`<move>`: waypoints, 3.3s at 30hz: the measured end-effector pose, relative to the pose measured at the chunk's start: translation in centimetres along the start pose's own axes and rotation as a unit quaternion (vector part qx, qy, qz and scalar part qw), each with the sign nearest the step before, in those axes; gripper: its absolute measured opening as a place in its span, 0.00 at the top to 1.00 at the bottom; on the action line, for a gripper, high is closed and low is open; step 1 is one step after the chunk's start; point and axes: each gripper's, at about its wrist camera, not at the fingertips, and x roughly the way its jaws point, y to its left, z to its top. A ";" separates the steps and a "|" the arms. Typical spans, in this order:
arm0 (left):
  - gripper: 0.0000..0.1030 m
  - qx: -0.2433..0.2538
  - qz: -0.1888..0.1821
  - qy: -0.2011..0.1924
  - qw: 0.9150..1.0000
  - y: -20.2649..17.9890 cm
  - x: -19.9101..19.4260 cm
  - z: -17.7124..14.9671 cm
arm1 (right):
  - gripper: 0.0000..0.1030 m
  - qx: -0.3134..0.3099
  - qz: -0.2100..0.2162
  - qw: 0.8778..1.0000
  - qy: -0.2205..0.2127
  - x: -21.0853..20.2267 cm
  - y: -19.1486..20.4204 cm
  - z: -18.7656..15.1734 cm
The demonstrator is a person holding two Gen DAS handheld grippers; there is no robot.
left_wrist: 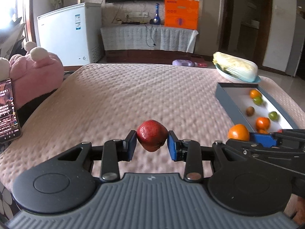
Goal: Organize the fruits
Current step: 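Carry the red apple and the orange over the gray box with both grippers, then open the left gripper to drop the red apple while the right gripper releases the orange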
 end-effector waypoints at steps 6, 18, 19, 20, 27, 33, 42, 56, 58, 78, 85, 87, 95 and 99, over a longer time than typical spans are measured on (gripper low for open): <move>0.61 0.010 -0.006 -0.006 1.000 -0.8 -2.2 -1.0 | 0.69 0.014 -0.005 1.000 -0.008 -2.2 0.7 -1.6; 0.61 0.012 0.004 -0.029 0.999 0.3 -4.4 -1.4 | 0.69 -0.007 -0.005 0.999 -0.031 -3.9 2.4 -3.2; 0.61 0.011 0.005 -0.030 0.999 0.4 -4.6 -1.5 | 0.69 -0.010 -0.006 0.999 -0.031 -3.9 2.5 -3.3; 0.61 0.008 0.005 -0.031 0.999 0.6 -4.7 -1.5 | 0.69 -0.011 -0.006 0.999 -0.031 -3.8 2.6 -3.3; 0.61 0.003 0.006 -0.033 0.999 1.1 -5.0 -1.5 | 0.69 -0.014 -0.009 0.999 -0.028 -3.7 2.6 -3.6; 0.61 0.000 0.001 -0.039 0.999 0.9 -5.0 -1.5 | 0.69 -0.009 -0.007 0.999 -0.036 -3.8 2.5 -3.4; 0.61 0.012 0.002 -0.044 0.999 0.6 -5.1 -1.6 | 0.69 -0.016 0.017 0.998 -0.051 -4.0 3.3 -2.9; 0.61 0.010 -0.005 -0.041 0.999 -0.2 -4.4 -1.2 | 0.69 0.002 0.014 0.998 -0.067 -5.0 1.7 -2.4; 0.61 0.012 -0.007 -0.042 0.999 -0.6 -4.4 -1.2 | 0.69 0.001 0.013 0.998 -0.069 -5.3 1.5 -2.5; 0.61 0.029 -0.050 -0.033 0.998 -5.4 -2.5 -0.7 | 0.69 -0.006 -0.037 0.996 -0.079 -7.9 -4.5 -0.8; 0.61 0.042 -0.079 -0.038 0.995 -7.8 -2.4 -0.3 | 0.69 0.030 -0.079 0.994 -0.065 -7.9 -8.2 -1.2; 0.61 0.044 -0.095 -0.038 0.994 -8.8 -2.2 0.1 | 0.69 0.038 -0.091 0.993 -0.064 -7.9 -9.5 -1.2; 0.61 0.060 -0.118 -0.031 0.991 -15.2 1.7 2.9 | 0.69 0.058 -0.108 0.991 -0.050 -7.8 -11.9 -1.4; 0.61 0.068 -0.127 -0.032 0.989 -18.4 3.6 4.5 | 0.69 0.057 -0.100 0.992 -0.044 -7.1 -12.1 -1.3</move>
